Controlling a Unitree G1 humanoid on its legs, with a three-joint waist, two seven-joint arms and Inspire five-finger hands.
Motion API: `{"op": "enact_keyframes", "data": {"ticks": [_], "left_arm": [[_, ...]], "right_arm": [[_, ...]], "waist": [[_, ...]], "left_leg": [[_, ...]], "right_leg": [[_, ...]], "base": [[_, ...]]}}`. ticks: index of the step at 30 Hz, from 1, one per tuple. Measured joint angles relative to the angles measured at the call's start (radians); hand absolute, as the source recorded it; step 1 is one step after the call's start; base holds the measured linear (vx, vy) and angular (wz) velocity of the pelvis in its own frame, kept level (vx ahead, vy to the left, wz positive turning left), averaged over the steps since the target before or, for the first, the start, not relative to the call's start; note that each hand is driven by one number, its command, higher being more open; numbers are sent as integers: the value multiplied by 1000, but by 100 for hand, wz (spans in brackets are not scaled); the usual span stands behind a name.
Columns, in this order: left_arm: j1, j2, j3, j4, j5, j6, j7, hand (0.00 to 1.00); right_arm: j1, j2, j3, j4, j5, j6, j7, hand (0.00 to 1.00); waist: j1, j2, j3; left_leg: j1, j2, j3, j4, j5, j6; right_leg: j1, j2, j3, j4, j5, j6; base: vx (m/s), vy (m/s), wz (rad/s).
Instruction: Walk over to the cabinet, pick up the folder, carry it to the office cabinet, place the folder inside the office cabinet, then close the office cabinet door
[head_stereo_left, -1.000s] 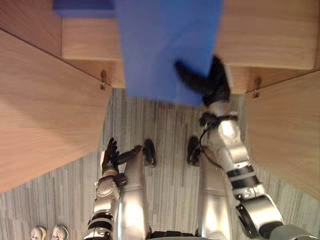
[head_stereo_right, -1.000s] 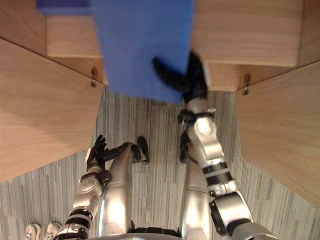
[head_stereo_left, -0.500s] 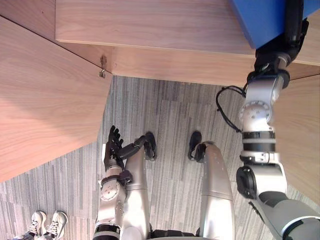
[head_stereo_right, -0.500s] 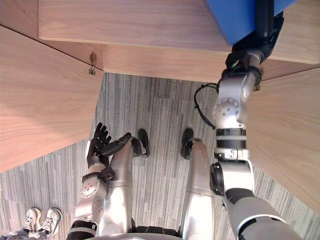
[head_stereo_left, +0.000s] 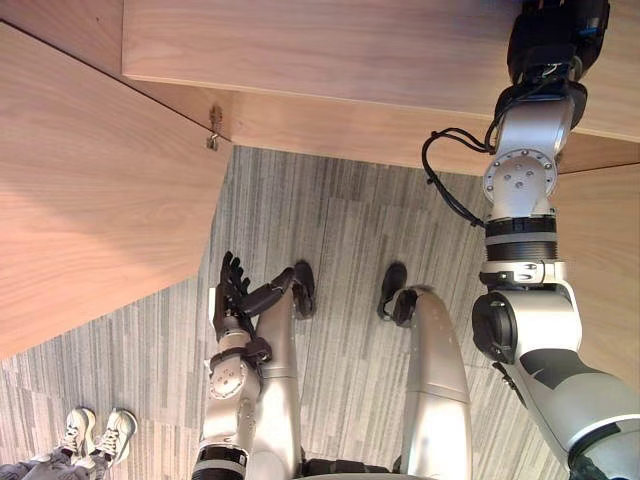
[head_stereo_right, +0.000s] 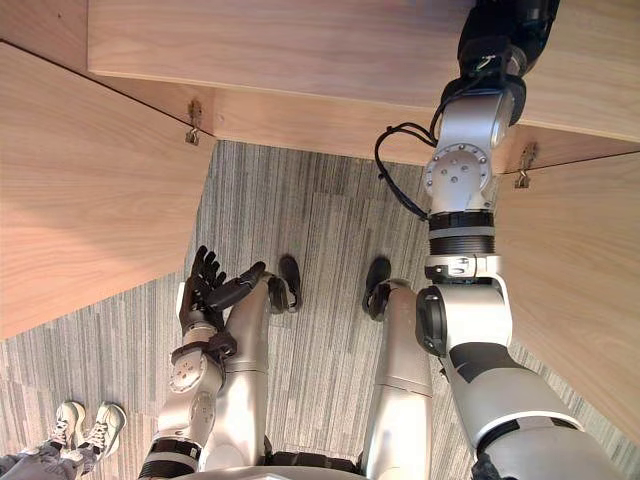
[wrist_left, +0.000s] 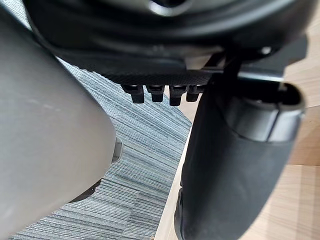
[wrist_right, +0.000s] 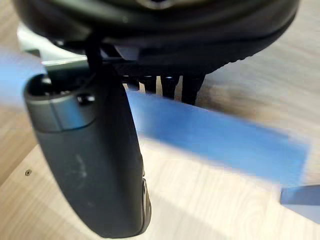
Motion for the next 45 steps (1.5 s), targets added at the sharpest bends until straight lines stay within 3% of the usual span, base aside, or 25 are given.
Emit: {"op": "enact_keyframes", "data": {"ticks": [9, 15, 16, 22, 31, 39, 45], "left_arm": [[-2, 16, 1, 28, 0, -5, -4, 100], [-2, 42, -1, 58, 1, -23, -43, 100], [-2, 48, -1, 69, 1, -26, -48, 100], [-2, 75, -1, 122, 2, -25, -78, 100], [-16, 91, -1, 180, 3, -22, -112, 100], [-31, 95, 1, 224, 7, -20, -110, 100], [-35, 88, 32, 233, 6, -14, -104, 100]], "right_arm": [[33, -92, 169, 0, -164, 48, 91, 100], [148, -254, 377, -2, -445, 104, 253, 100], [169, -273, 386, -9, -515, 96, 280, 0], [212, -380, 422, 10, -754, 89, 328, 0], [277, -414, 427, 43, -698, 82, 423, 0], [368, -318, 418, 23, -564, 86, 453, 0], [376, -204, 373, -4, -562, 83, 381, 0]], "waist": [[-15, 0, -2], [-19, -1, -3], [-21, -2, -3], [-26, -4, -5], [-23, -14, -13], [-27, -30, -33], [-42, -31, -34]], "left_leg": [[19, 1, 2, -13, 1, -1], [31, 1, 7, -28, 2, -1], [37, 1, 9, -32, 2, -1], [74, -1, 13, -63, 4, -2], [125, -2, 25, -112, 6, -4], [160, 2, 39, -142, 6, -4], [164, 8, 44, -152, 7, -5]], "right_leg": [[18, 1, -1, -12, 0, 0], [28, 1, -2, -25, 0, 0], [33, 1, -2, -28, 0, 0], [70, 0, -4, -54, 0, 0], [112, 1, -9, -95, 0, 0], [142, 3, -9, -124, 1, -1], [145, 9, -9, -136, 2, 0]], "base": [[-47, -29, 0], [-37, -26, 0], [-22, -31, 0], [-17, -32, 0], [-4, -27, 0], [-2, -10, -2], [-3, -5, -1]]}}
